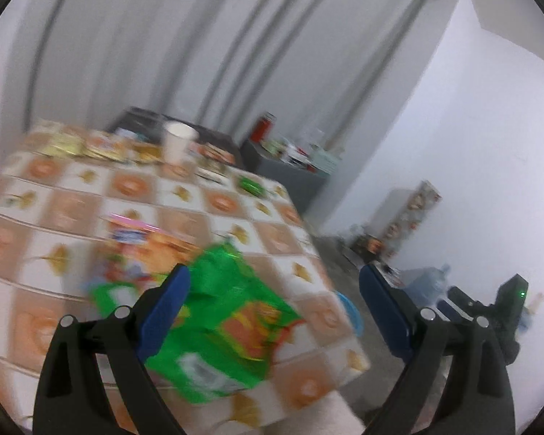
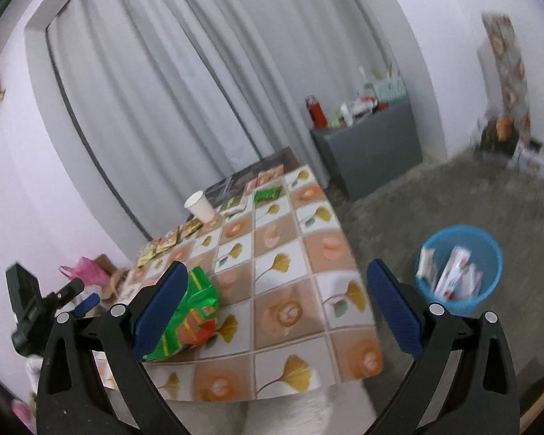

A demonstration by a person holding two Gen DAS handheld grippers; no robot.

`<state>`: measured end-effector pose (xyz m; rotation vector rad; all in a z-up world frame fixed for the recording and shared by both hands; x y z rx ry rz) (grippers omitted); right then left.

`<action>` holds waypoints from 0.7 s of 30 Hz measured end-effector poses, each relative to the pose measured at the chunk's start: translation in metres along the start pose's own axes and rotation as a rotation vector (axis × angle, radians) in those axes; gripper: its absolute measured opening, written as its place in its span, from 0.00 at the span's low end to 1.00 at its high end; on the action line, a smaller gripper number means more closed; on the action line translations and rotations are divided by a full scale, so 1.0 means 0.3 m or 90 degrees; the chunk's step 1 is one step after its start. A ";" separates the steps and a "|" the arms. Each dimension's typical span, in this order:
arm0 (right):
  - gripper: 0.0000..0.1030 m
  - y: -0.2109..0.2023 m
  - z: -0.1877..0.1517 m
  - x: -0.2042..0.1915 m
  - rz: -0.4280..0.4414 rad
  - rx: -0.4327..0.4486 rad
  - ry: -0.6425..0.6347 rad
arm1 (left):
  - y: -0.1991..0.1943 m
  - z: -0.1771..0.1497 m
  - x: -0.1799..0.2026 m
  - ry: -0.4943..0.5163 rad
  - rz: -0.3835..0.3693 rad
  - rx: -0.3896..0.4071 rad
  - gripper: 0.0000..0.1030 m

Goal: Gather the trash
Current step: 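Move both open tools back over the table toward the green snack bags, then grasp the green snack bag with the right tool while the left tool grasps the blue chip bag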

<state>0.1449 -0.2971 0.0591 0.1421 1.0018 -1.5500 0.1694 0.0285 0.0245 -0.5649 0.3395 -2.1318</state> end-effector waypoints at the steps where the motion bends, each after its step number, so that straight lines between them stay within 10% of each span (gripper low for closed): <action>1: 0.92 0.018 -0.010 0.003 0.003 -0.016 0.010 | -0.027 -0.007 -0.033 0.000 0.023 0.005 0.89; 17: 0.79 0.305 -0.297 -0.155 0.071 -0.282 0.069 | -0.007 -0.142 -0.232 -0.009 0.104 -0.040 0.78; 21: 0.75 0.347 -0.346 -0.180 0.067 -0.314 0.062 | 0.159 -0.173 -0.273 0.003 0.121 -0.133 0.71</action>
Point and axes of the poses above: each gripper's, at about its wrist camera, not at the fingertips, and y roughly the way its jaws point, x to its right, z to its top, the point moved 8 cm from there along y, roughly the way its jaws point, and after that the axes turned 14 degrees about y, right-handed, at the moved point
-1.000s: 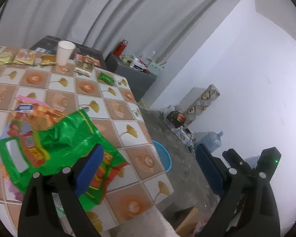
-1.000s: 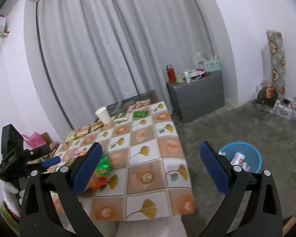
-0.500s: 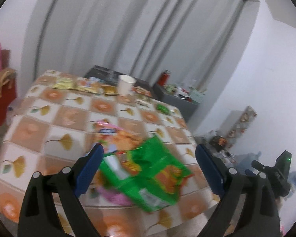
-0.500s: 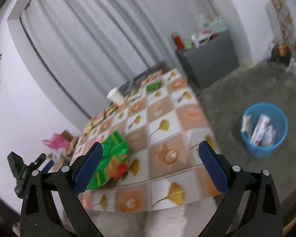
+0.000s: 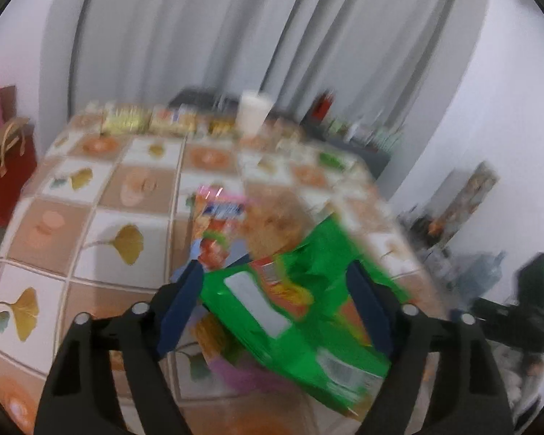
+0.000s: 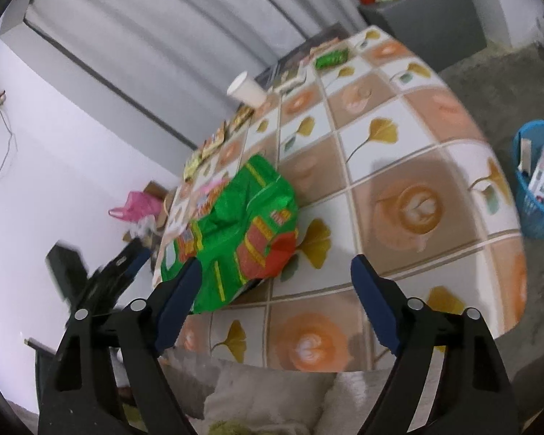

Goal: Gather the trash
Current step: 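Grasp the green snack bag with the right tool while the left tool grasps the blue chip bag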

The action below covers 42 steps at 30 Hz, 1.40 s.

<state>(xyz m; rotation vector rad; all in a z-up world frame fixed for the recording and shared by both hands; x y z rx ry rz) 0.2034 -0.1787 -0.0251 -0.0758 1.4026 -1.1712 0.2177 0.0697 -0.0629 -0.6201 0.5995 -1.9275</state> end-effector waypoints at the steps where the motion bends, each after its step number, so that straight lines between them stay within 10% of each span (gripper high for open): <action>1: 0.74 0.009 -0.009 0.000 -0.004 -0.007 0.000 | 0.030 -0.006 -0.002 -0.003 -0.003 -0.017 0.66; 17: 0.66 0.037 0.018 0.113 -0.057 -0.010 0.049 | -0.008 -0.152 0.323 0.021 -0.277 -0.046 0.63; 22: 0.66 0.000 0.041 0.147 -0.059 0.008 0.061 | -0.124 -0.042 0.132 -0.022 -0.209 0.051 0.64; 28: 0.66 -0.006 0.053 0.162 -0.054 0.010 0.073 | -0.042 -0.088 -0.106 -0.069 -0.019 -0.024 0.64; 42: 0.66 0.052 0.039 0.167 -0.047 -0.024 0.093 | 0.065 -0.147 -0.136 -0.153 -0.059 -0.081 0.64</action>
Point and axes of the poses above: each gripper's, at about its wrist camera, not at the fingertips, and y roughly the way its jaws point, x to its right, z to its top, the point moved 8 cm from there along y, roughly the way its jaws point, and after that the axes turned 14 degrees about y, right-handed, at the moved point
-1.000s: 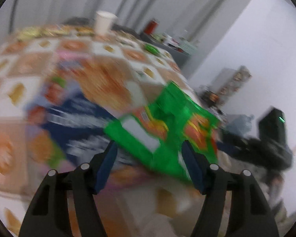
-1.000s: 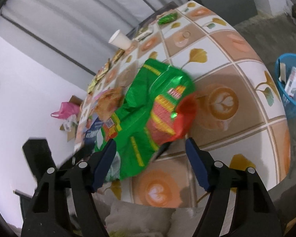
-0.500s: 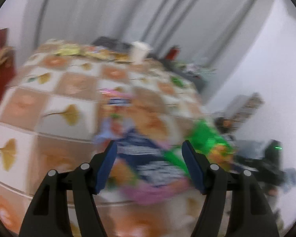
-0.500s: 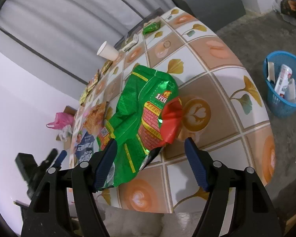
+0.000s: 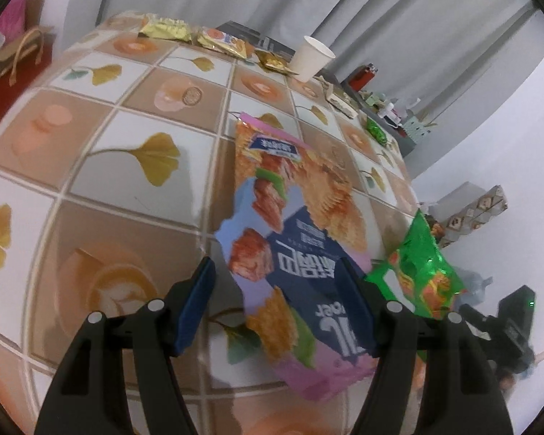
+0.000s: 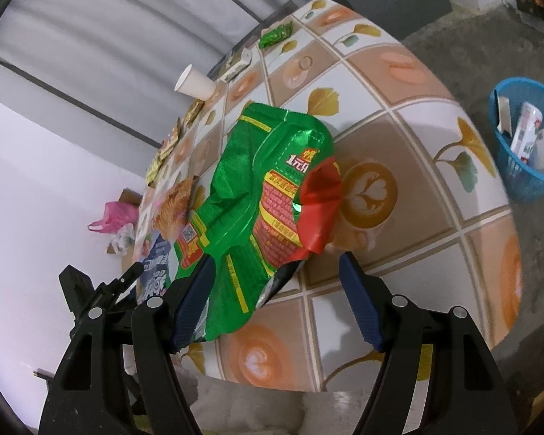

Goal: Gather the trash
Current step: 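Grasp the green snack bag with the right tool while the left tool grasps the blue chip bag, then lift both snack bags and carry them toward the blue wastebasket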

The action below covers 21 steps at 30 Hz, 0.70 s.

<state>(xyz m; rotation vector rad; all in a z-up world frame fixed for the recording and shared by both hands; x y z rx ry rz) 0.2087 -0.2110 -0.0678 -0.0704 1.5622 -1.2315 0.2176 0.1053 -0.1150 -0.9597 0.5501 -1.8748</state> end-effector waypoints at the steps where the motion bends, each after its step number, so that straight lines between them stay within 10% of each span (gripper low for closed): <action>1: 0.66 0.004 0.000 -0.003 0.002 -0.002 0.000 | 0.001 0.000 0.003 -0.003 -0.003 0.001 0.64; 10: 0.55 0.037 0.018 -0.011 0.022 -0.011 0.028 | 0.025 -0.012 0.020 0.023 0.036 0.001 0.18; 21: 0.26 0.063 0.059 0.025 0.028 0.002 0.076 | 0.021 -0.022 0.044 0.056 0.054 0.007 0.12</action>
Point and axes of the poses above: each gripper's, at about its wrist camera, not at the fingertips, and y roughly the way its jaws point, x to its right, z to its top, the point moved 8 cm from there along y, roughly the way its jaws point, and after that the axes turned 14 degrees about y, right-handed, at the moved point
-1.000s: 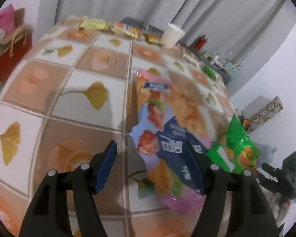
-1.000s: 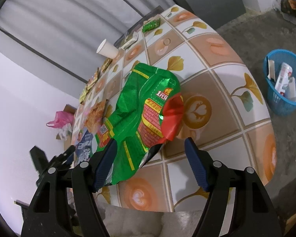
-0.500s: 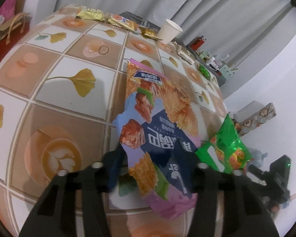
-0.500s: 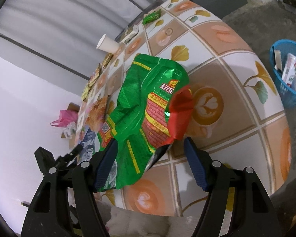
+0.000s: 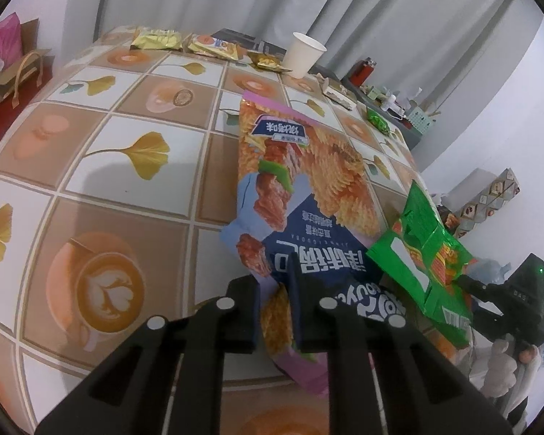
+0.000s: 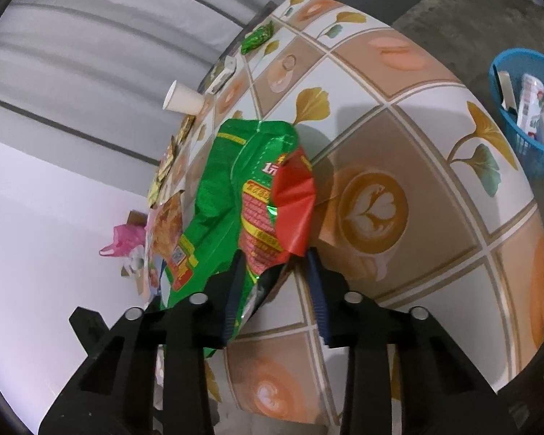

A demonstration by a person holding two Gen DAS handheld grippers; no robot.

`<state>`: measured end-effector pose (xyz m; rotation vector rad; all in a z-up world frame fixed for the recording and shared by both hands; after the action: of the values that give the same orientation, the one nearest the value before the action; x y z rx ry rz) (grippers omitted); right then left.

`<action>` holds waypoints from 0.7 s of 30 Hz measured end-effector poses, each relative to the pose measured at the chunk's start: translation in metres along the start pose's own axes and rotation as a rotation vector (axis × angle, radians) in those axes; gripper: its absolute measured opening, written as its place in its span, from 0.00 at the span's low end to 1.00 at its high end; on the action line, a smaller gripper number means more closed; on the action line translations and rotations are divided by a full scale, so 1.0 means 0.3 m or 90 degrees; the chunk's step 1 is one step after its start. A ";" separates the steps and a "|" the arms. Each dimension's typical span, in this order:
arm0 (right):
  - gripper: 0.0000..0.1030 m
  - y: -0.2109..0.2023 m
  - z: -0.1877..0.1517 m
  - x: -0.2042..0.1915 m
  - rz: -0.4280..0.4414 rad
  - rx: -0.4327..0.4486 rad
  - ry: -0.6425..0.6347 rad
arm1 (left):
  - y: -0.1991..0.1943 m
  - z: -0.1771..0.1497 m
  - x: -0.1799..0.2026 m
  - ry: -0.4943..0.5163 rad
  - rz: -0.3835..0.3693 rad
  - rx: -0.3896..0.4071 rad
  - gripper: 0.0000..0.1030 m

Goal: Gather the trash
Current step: 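Lift both snack bags and carry them toward the blue wastebasket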

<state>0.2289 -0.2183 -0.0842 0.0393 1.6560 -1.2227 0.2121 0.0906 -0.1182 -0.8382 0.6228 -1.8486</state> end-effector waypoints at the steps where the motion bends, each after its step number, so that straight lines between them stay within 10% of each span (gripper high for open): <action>1: 0.24 0.000 0.001 0.001 0.000 0.001 0.002 | -0.002 0.000 0.003 0.003 0.003 0.002 0.12; 21: 0.05 -0.119 0.031 0.011 -0.074 -0.004 -0.176 | -0.072 0.046 -0.010 0.012 0.022 0.046 0.06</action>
<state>0.2142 -0.2439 -0.0616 -0.2232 1.4369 -1.2486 0.2114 0.1011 -0.0947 -0.7601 0.5755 -1.8387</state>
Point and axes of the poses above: each gripper's, at about its wrist camera, not at the fingertips, and y roughly the way its jaws point, x to its right, z to its top, the point moved 8 cm from there along y, roughly the way its jaws point, and after that the axes turned 14 degrees about y, right-handed, at the moved point
